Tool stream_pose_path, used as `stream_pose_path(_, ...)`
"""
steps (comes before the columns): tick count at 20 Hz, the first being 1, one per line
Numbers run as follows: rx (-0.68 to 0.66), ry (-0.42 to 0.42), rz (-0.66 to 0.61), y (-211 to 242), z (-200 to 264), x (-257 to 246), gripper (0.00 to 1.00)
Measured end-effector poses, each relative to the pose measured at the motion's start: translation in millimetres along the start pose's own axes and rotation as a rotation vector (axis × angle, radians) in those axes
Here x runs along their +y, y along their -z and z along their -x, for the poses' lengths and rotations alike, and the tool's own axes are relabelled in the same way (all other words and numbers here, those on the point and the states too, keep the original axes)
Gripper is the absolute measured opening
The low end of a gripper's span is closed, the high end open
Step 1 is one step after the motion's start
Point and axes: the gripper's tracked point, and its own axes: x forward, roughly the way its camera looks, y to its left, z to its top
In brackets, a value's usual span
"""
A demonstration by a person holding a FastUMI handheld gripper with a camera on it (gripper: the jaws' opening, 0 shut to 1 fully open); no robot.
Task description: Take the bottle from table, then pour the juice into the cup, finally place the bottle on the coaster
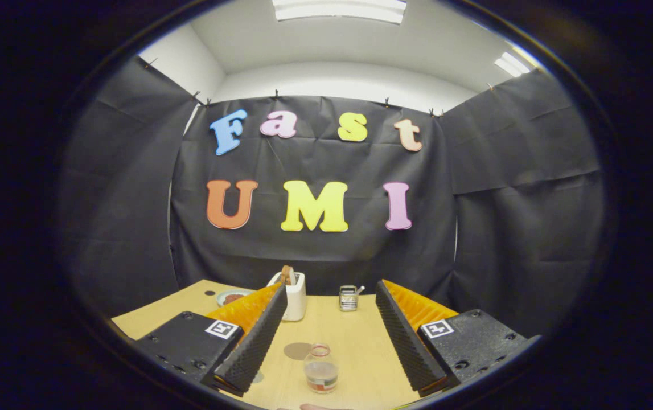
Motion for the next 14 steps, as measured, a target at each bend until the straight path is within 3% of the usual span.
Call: stream_pose_path(14,0.086,-0.01,-0.048,108.5,-35.6,-2.3,1.0)
